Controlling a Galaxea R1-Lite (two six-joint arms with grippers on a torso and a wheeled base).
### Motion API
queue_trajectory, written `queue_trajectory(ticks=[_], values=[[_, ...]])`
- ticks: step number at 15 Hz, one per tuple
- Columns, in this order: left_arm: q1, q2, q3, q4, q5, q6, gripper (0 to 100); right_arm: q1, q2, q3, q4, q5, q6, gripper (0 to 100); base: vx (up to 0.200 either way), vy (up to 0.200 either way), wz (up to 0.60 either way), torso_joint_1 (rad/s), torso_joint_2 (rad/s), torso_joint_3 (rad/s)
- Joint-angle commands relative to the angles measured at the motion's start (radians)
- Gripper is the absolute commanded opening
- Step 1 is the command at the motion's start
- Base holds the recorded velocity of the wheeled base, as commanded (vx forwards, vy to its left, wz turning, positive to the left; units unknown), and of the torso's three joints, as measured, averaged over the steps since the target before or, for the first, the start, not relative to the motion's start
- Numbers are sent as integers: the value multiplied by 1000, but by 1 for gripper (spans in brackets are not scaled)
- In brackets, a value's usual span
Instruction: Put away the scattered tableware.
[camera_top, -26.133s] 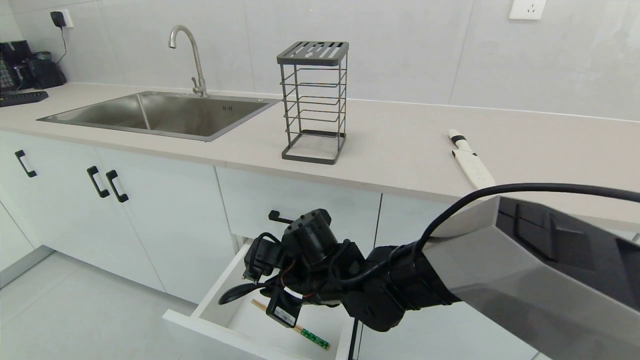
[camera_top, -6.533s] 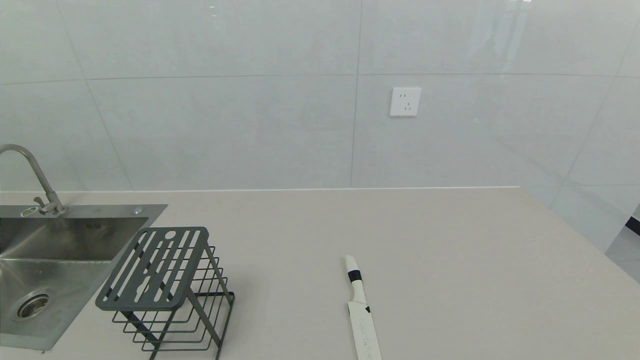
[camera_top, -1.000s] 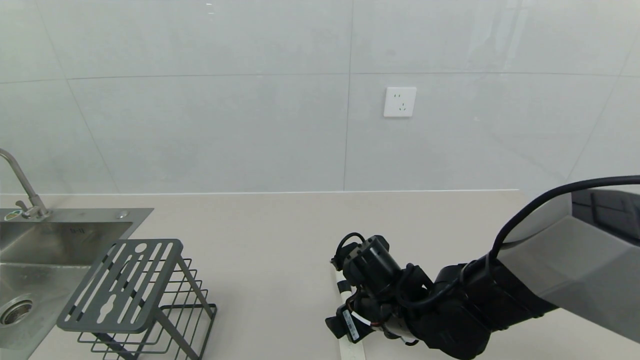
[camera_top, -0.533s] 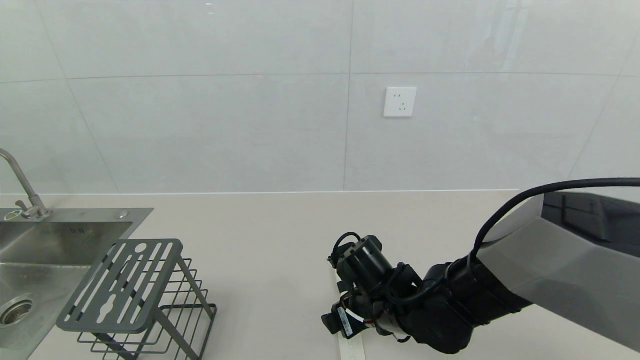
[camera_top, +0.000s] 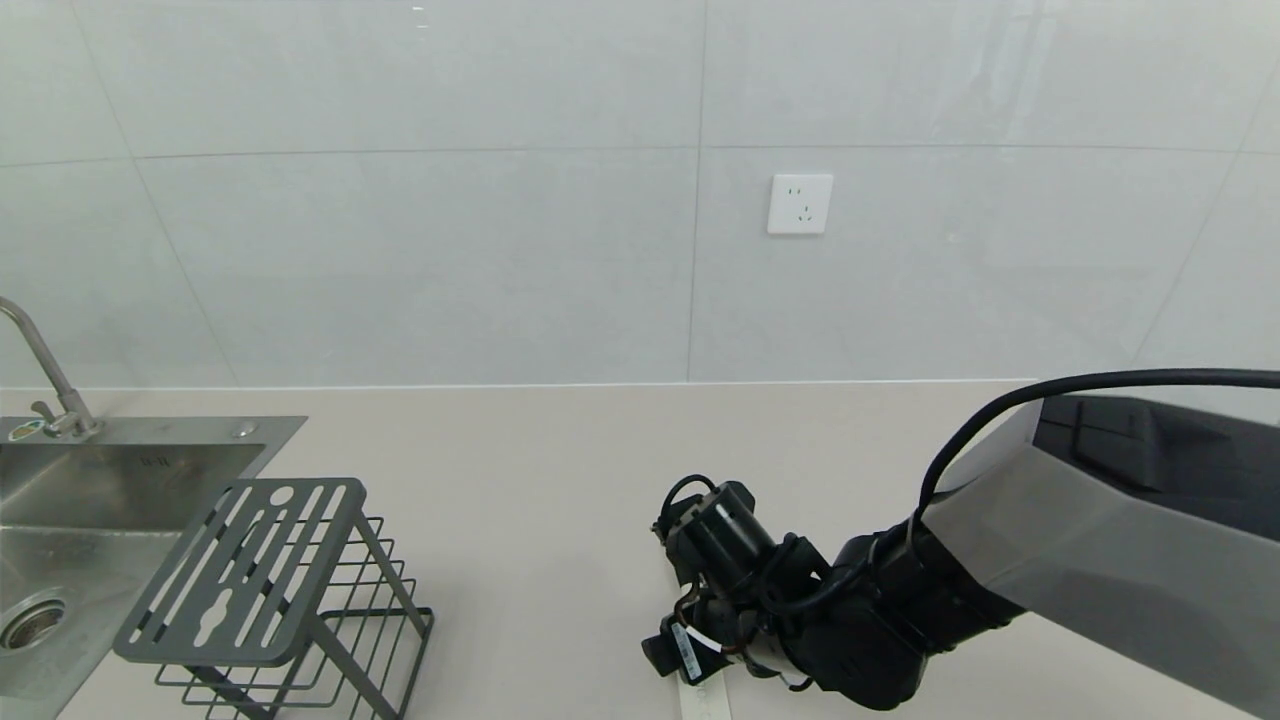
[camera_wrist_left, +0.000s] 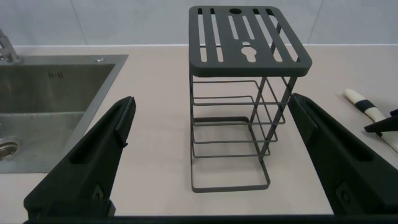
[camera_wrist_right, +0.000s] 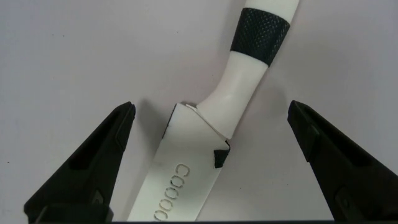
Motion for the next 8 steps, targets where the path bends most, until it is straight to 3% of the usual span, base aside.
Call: queue_trajectory(ticks=[1, 8], values=[[0, 1, 0, -1, 0, 0, 100, -1, 7, -4, -1, 0, 22, 100, 0, 0, 0, 0, 0, 0], [0, 1, 0, -1, 0, 0, 100, -1, 12, -6, -1, 3, 56, 100, 0, 0, 0, 0, 0, 0]])
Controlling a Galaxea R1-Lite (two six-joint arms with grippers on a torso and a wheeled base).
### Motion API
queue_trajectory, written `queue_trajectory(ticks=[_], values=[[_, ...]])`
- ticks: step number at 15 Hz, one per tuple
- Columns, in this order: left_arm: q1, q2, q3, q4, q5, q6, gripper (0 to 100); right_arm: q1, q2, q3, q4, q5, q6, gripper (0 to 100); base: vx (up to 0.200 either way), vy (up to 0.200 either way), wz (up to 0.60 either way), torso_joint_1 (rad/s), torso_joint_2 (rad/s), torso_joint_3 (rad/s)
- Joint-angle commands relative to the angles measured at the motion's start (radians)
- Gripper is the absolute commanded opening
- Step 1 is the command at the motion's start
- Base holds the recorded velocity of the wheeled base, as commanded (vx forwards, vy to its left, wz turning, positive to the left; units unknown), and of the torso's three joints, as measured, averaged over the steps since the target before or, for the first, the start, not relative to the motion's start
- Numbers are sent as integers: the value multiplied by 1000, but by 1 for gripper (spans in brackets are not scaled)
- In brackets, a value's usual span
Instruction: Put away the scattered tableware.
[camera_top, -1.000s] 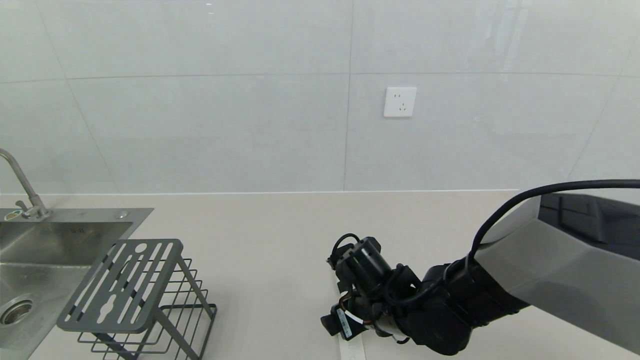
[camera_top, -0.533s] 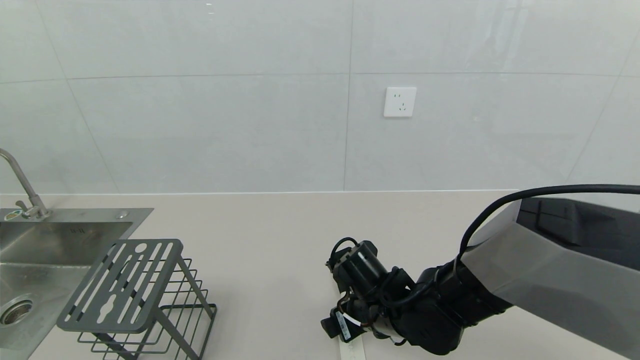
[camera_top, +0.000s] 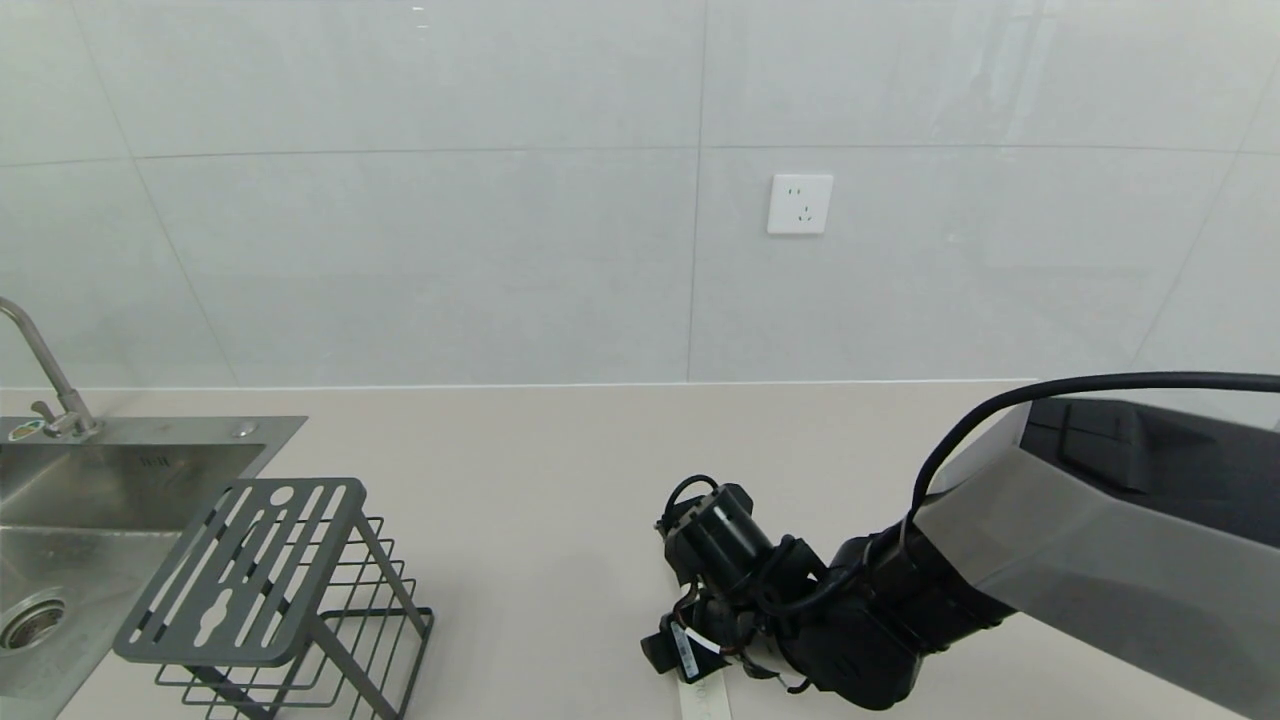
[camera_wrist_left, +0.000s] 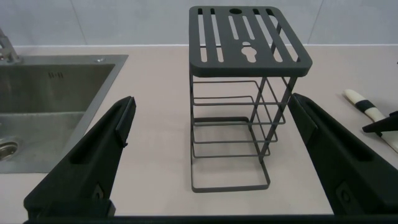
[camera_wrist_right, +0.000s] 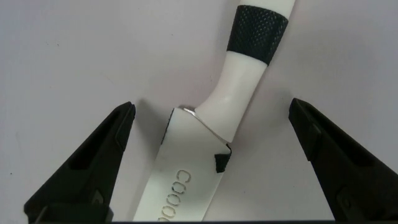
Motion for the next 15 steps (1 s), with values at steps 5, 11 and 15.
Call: queue_trajectory(ticks=[5, 11, 15], values=[[0, 1, 0, 0, 0, 0, 100, 2, 7, 2, 0, -6, -8, 0, 0, 0, 0, 0, 0, 0], [0, 1, 0, 0, 0, 0, 100, 3, 6, 15, 8, -12, -13, 0, 0, 0, 0, 0, 0, 0], [0, 1, 0, 0, 0, 0, 100, -18, 4, 5, 2, -12, -68, 0, 0, 0, 0, 0, 0, 0]])
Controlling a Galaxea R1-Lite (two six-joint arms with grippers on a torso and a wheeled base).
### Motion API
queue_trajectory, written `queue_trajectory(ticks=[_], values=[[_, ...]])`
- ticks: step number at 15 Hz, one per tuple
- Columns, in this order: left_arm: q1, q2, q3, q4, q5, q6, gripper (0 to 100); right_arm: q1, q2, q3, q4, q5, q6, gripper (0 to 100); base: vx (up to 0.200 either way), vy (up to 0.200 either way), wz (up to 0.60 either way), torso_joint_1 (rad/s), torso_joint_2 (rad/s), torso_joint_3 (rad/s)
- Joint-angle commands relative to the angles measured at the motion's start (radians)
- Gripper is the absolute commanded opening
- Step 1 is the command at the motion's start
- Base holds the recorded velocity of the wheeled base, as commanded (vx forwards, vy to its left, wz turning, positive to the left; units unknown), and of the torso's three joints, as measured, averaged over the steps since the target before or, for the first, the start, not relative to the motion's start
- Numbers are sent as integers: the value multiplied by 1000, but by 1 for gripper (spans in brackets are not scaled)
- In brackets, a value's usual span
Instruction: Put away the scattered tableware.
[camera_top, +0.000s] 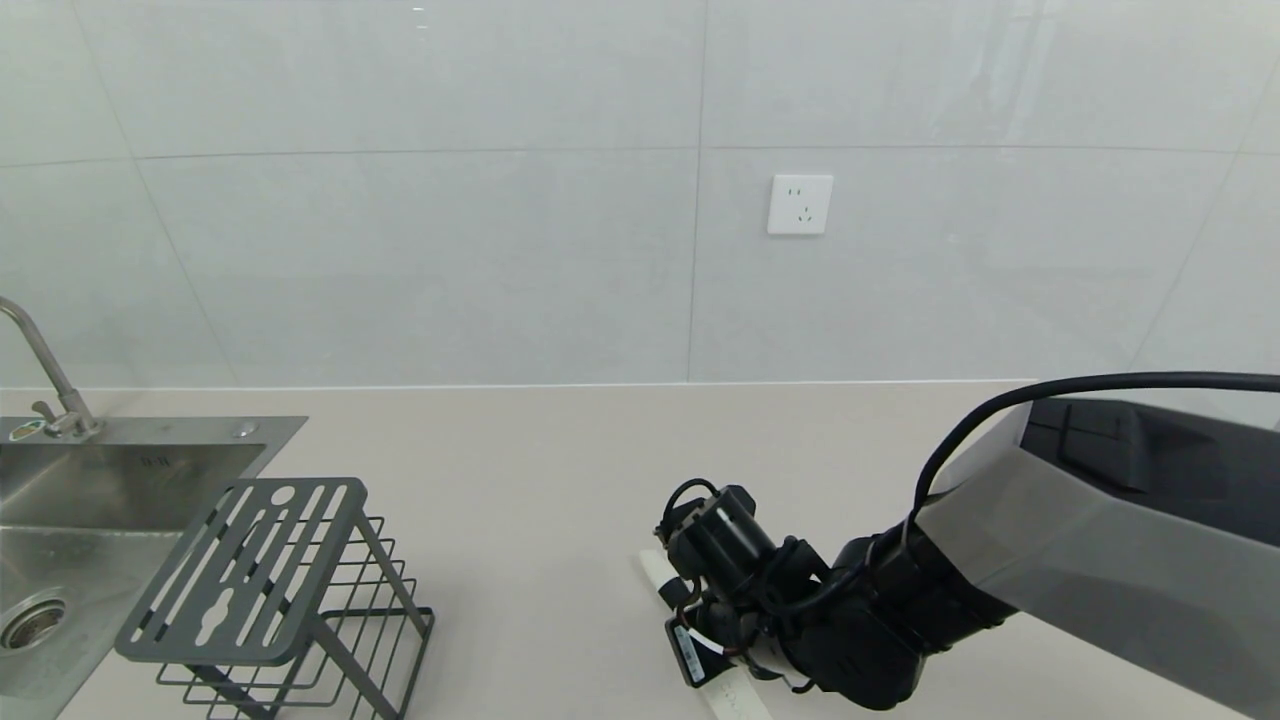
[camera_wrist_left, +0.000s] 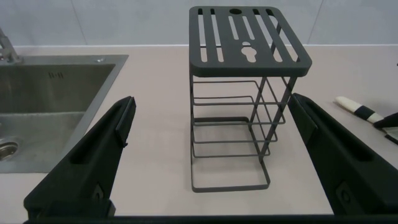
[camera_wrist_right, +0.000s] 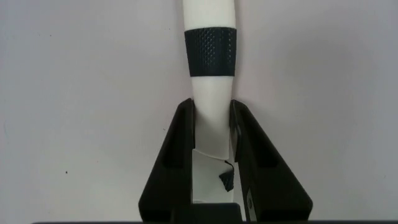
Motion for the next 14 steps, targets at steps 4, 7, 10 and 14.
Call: queue_trajectory(ticks=[4, 7, 10, 14], values=[[0, 1, 0, 0, 0, 0, 100, -11, -12, -4, -16, -4, -7, 100, 0, 0, 0, 0, 0, 0], [2, 1, 0, 0, 0, 0, 100, -11, -59, 11, -16, -2, -10, 100, 0, 0, 0, 0, 0, 0], [2, 1, 0, 0, 0, 0, 100, -7, -69, 120, -15, -1, -13, 100, 0, 0, 0, 0, 0, 0], [0, 1, 0, 0, 0, 0, 100, -7, -67, 152, -30, 6, -16, 100, 0, 0, 0, 0, 0, 0]])
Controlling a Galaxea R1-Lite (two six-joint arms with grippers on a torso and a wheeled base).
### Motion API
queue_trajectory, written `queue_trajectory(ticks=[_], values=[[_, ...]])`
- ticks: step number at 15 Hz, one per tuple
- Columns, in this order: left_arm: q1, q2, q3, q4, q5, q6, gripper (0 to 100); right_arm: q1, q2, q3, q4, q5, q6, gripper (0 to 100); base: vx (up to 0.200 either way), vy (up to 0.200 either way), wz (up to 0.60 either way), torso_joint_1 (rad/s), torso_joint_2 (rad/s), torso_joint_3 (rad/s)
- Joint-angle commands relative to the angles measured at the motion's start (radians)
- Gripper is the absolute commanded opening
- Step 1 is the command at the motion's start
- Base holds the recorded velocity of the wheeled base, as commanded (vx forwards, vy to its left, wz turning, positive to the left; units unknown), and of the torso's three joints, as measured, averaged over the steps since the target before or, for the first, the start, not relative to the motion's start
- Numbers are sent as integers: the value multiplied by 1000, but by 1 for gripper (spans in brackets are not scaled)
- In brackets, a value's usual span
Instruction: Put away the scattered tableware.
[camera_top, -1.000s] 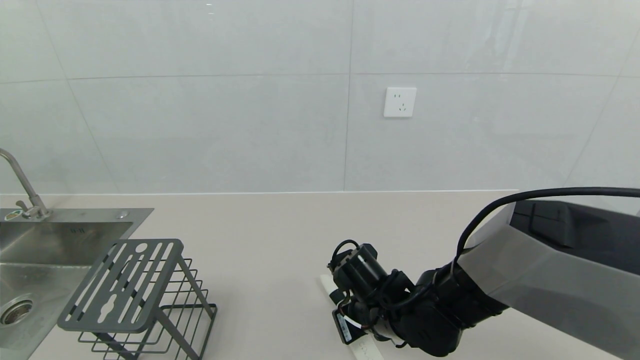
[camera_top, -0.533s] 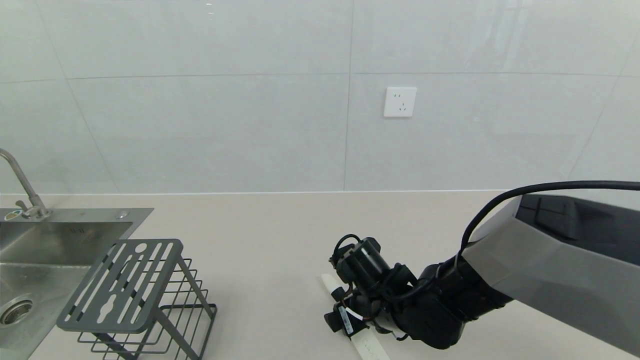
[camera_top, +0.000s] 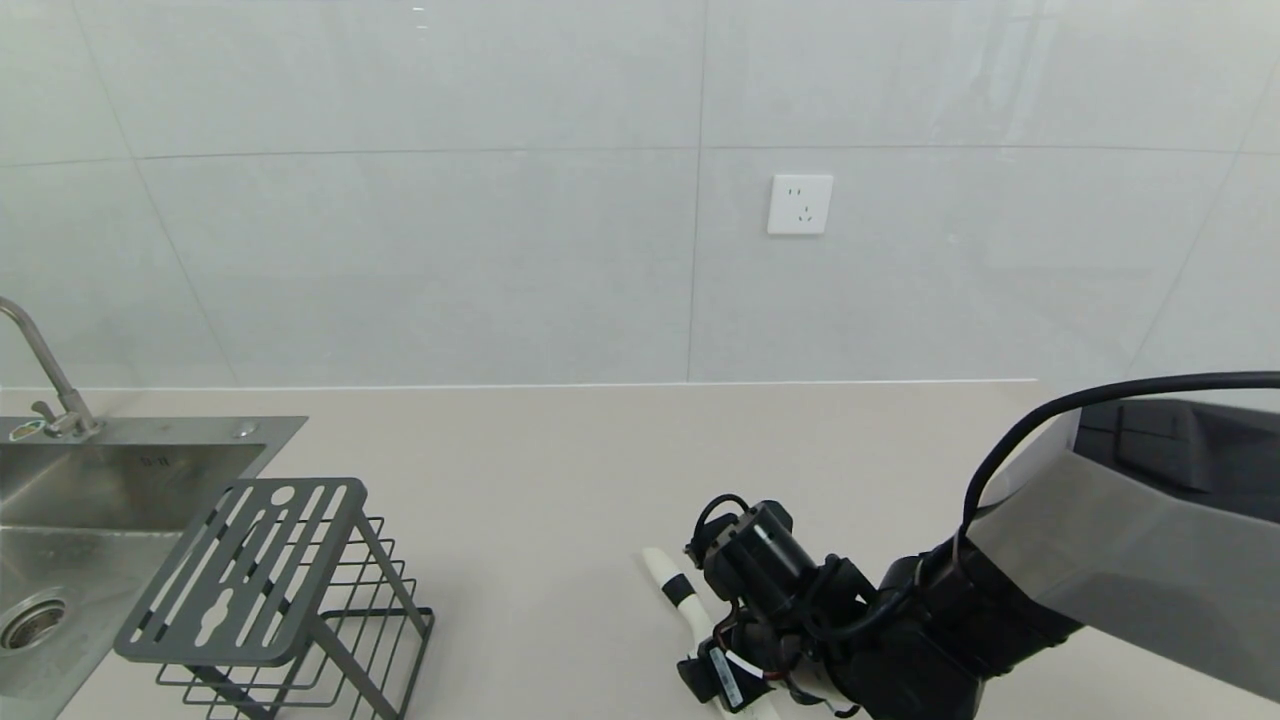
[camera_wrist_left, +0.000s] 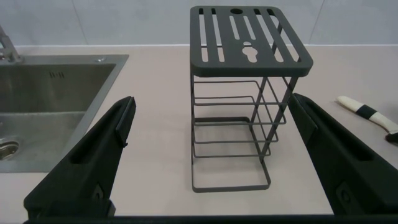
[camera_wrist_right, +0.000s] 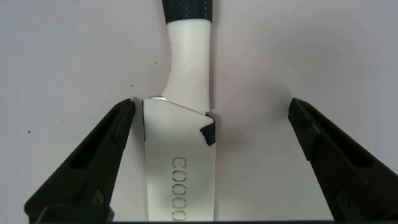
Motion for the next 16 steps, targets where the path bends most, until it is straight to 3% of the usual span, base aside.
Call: queue_trajectory(ticks=[1, 4, 5, 14, 16], values=[[0, 1, 0, 0, 0, 0, 100, 1, -2, 8, 7, 1, -11, 100, 0, 0, 0, 0, 0, 0], [2, 1, 0, 0, 0, 0, 100, 4, -1, 6, -16, 38, -27, 100, 0, 0, 0, 0, 0, 0], [0, 1, 0, 0, 0, 0, 100, 4, -1, 3, -20, 38, -28, 0, 0, 0, 0, 0, 0, 0], [0, 1, 0, 0, 0, -1, 100, 5, -1, 16, -19, 37, -31, 0, 0, 0, 0, 0, 0, 0], [0, 1, 0, -2, -2, -17, 100, 4, -53, 5, -22, 37, -57, 0, 0, 0, 0, 0, 0, 0]])
